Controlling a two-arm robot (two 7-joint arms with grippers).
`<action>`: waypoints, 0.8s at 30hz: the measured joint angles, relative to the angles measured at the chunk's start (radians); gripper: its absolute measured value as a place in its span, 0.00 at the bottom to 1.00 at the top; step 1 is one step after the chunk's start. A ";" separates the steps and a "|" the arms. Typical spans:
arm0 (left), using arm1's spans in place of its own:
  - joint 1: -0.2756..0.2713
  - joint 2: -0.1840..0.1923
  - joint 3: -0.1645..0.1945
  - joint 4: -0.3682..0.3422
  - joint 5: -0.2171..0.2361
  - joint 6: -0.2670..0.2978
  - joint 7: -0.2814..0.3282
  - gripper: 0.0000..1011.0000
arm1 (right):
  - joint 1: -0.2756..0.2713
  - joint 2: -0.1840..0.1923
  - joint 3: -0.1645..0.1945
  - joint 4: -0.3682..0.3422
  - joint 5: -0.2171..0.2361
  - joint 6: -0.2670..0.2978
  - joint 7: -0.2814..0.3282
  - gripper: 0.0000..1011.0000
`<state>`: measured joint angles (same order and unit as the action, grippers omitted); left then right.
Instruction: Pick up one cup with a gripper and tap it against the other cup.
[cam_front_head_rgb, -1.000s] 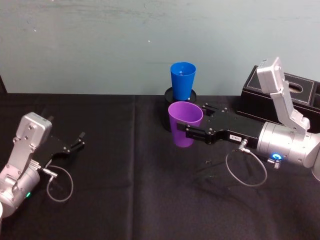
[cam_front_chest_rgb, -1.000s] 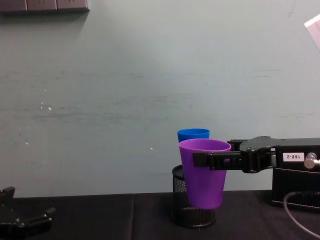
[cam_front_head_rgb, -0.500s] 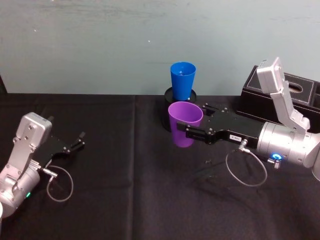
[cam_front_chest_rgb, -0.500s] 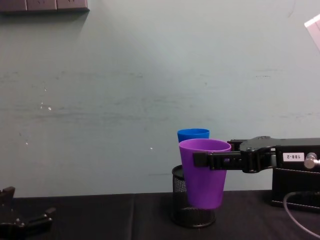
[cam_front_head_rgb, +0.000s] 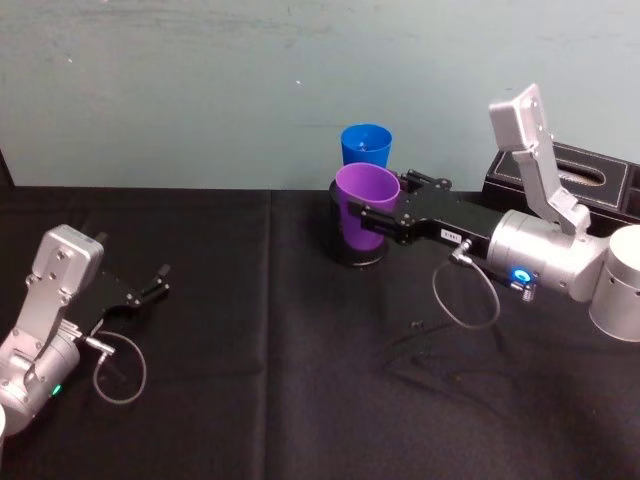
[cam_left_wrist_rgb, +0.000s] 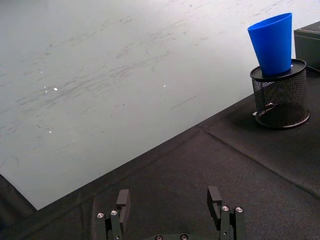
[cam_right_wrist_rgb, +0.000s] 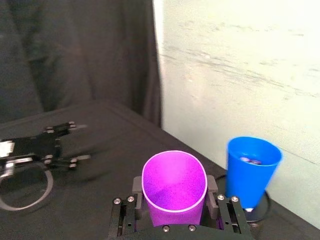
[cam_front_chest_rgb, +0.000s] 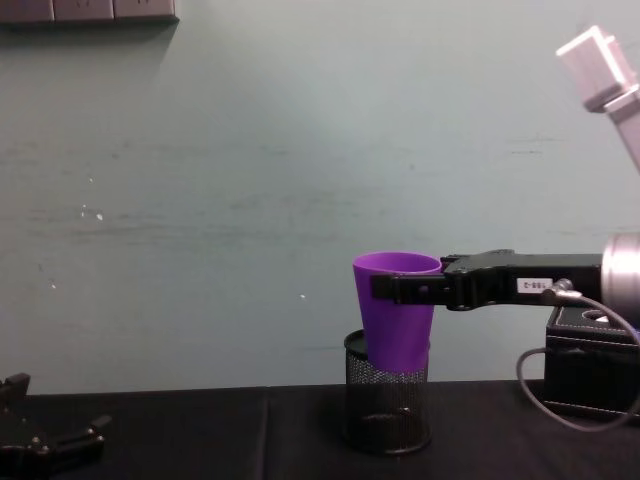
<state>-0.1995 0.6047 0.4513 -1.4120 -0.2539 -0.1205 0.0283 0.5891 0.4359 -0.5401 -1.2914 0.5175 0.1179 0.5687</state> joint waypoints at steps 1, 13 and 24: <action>0.000 0.000 0.000 0.000 0.000 0.000 0.000 1.00 | 0.007 -0.007 -0.001 0.011 -0.005 0.001 -0.005 0.72; 0.000 0.000 0.000 0.000 0.000 0.000 0.000 1.00 | 0.094 -0.102 -0.001 0.189 -0.043 0.015 -0.027 0.72; 0.000 0.000 0.000 0.000 0.000 0.000 0.000 1.00 | 0.147 -0.162 0.012 0.296 -0.072 -0.006 -0.025 0.72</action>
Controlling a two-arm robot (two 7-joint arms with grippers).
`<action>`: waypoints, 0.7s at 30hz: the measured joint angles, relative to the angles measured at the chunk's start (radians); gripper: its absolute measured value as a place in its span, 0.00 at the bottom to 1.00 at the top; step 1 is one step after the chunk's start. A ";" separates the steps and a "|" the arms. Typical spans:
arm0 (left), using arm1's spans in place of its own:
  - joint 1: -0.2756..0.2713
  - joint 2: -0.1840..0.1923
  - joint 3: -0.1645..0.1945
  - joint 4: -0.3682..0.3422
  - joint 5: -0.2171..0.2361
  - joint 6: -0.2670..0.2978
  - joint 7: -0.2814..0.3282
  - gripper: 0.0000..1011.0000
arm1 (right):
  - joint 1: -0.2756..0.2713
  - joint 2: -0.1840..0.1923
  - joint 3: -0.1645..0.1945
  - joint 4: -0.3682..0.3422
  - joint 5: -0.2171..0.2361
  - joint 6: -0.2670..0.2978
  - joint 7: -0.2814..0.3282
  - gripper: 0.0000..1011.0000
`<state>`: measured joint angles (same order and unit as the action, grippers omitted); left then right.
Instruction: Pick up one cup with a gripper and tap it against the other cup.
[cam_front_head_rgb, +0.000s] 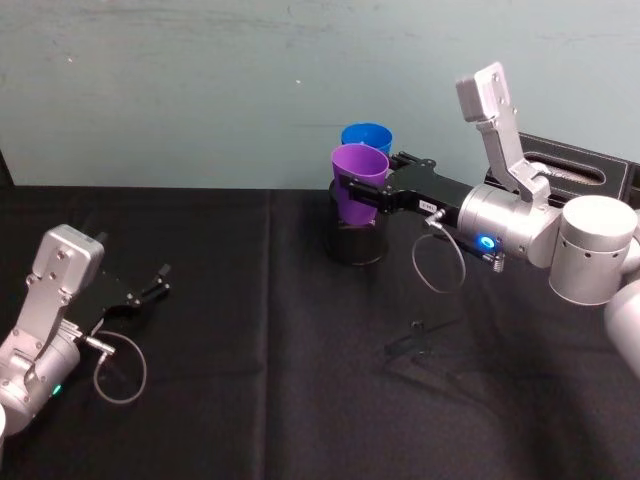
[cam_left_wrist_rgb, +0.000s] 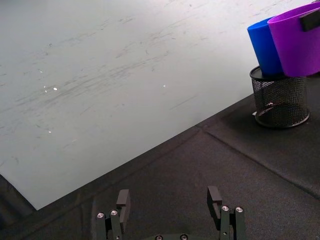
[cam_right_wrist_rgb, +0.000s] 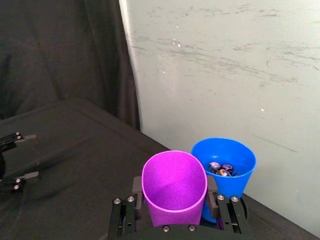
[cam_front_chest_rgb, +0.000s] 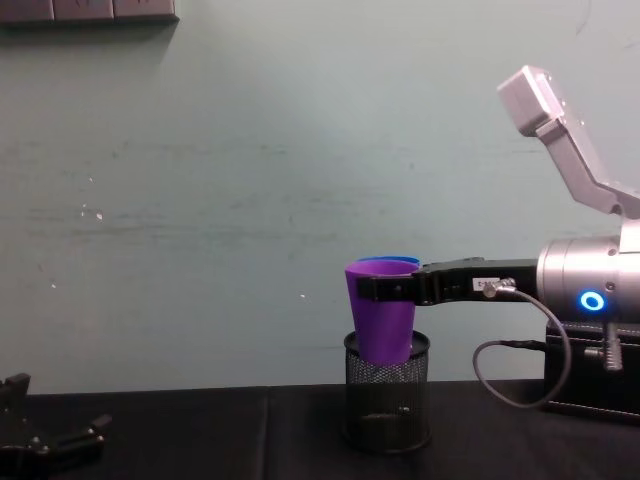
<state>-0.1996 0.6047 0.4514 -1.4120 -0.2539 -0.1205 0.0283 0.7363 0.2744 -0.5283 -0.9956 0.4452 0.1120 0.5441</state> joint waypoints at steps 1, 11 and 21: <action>0.000 0.000 0.000 0.000 0.000 0.000 0.000 1.00 | 0.003 -0.004 0.001 0.007 -0.003 -0.001 0.000 0.72; 0.000 0.000 0.000 0.000 0.000 0.000 0.000 1.00 | 0.035 -0.037 0.020 0.075 -0.022 -0.023 0.006 0.72; 0.000 0.000 0.000 0.000 0.000 0.000 0.000 1.00 | 0.042 -0.046 0.043 0.096 -0.027 -0.024 0.018 0.72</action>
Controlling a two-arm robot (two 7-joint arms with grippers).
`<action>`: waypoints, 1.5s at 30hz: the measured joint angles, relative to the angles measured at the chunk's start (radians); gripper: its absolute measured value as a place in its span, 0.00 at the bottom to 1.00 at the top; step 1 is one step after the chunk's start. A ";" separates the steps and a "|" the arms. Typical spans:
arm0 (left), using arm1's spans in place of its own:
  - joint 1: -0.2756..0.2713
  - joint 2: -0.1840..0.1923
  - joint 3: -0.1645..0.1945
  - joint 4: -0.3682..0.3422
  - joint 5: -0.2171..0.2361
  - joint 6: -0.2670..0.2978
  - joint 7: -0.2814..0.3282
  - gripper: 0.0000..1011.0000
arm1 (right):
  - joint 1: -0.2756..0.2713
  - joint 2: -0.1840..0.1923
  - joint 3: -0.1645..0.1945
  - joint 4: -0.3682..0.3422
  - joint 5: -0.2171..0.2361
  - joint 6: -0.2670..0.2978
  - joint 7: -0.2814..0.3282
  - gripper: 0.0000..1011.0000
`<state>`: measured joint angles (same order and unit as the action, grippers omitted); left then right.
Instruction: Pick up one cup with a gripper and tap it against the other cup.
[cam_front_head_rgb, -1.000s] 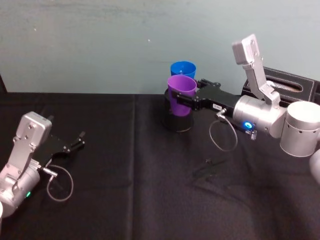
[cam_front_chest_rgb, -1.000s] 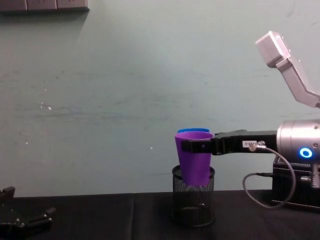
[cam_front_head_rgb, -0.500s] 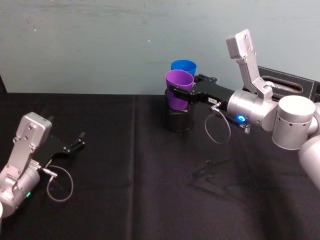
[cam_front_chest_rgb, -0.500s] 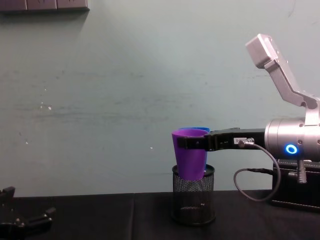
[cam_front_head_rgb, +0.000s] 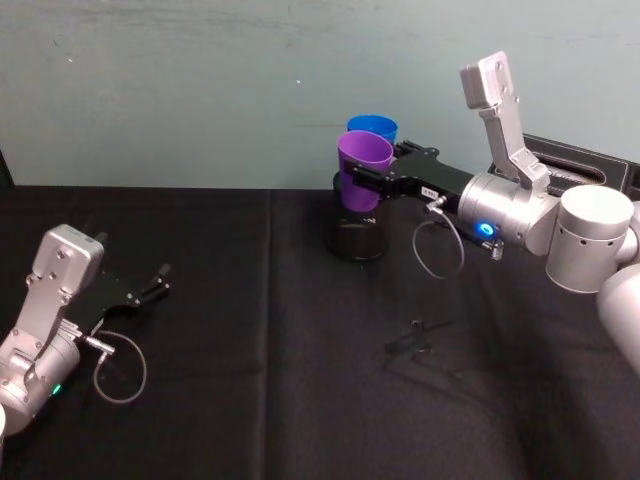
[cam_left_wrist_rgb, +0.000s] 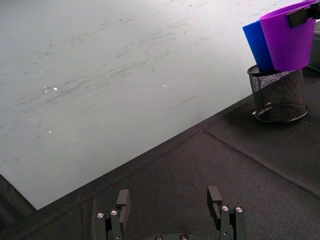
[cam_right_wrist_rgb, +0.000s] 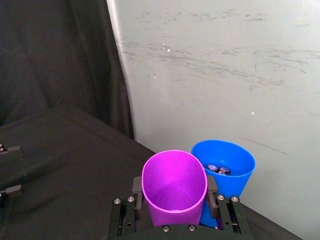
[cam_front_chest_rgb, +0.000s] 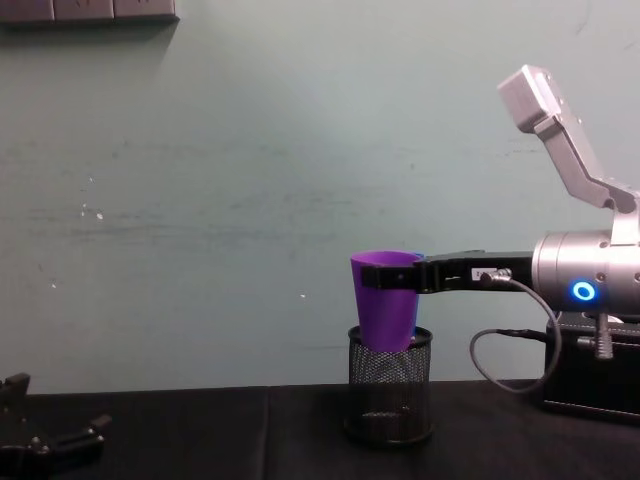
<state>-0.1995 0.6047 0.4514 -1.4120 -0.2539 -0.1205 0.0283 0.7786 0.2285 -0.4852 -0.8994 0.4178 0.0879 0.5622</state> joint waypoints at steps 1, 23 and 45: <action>0.000 0.000 0.000 0.000 0.000 0.000 0.000 1.00 | 0.000 0.000 0.000 0.000 0.000 0.000 0.000 0.72; 0.000 0.000 0.000 0.000 0.000 0.000 0.000 1.00 | 0.000 0.000 -0.003 0.001 0.000 0.000 -0.001 0.72; 0.000 0.000 0.000 0.000 0.000 0.000 0.000 1.00 | 0.000 0.000 -0.004 0.001 0.000 0.000 -0.003 0.72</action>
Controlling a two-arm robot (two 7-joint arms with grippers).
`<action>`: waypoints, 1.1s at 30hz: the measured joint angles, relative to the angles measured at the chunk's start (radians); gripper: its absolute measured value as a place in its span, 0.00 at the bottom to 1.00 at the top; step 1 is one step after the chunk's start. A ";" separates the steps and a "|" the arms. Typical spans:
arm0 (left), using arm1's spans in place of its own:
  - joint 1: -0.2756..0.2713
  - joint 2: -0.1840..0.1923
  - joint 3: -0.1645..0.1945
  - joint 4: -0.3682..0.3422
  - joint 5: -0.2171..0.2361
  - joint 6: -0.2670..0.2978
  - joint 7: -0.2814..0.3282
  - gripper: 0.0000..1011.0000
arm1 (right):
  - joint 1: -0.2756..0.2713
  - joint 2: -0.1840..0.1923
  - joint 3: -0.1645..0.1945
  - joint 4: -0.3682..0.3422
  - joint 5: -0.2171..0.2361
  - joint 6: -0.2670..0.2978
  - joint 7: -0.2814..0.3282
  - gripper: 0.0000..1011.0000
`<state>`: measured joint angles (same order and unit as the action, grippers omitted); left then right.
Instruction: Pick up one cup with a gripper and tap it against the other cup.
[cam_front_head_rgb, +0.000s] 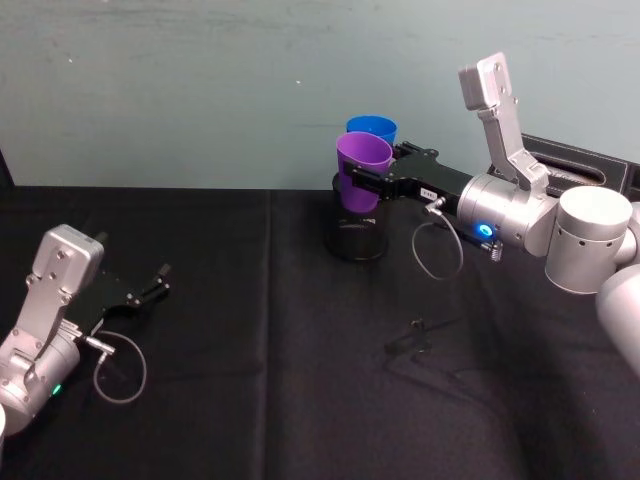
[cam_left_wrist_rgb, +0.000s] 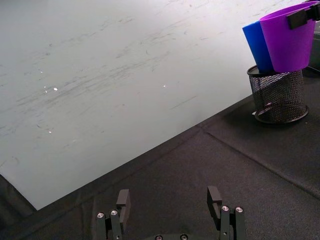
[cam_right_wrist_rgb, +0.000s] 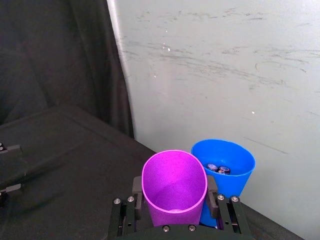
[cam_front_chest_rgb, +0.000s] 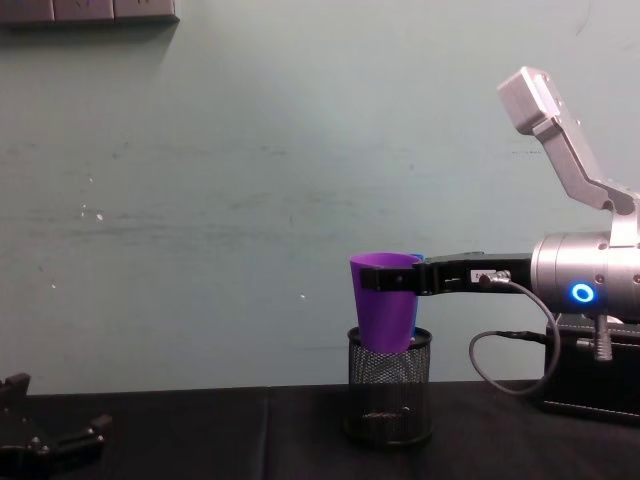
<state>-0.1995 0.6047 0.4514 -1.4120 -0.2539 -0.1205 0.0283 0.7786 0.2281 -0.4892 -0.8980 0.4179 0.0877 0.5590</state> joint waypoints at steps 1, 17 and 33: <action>0.000 0.000 0.000 0.000 0.000 0.000 0.000 1.00 | 0.000 0.000 0.000 0.000 0.000 0.000 0.000 0.72; 0.000 0.000 0.000 0.000 0.000 0.000 0.000 1.00 | 0.000 0.000 0.000 0.000 0.000 0.000 0.000 0.72; 0.000 0.000 0.000 0.000 0.000 0.000 0.000 1.00 | 0.000 0.000 0.000 0.000 0.000 0.000 0.000 0.72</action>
<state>-0.1995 0.6047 0.4514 -1.4120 -0.2539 -0.1205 0.0283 0.7786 0.2281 -0.4891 -0.8980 0.4179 0.0877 0.5590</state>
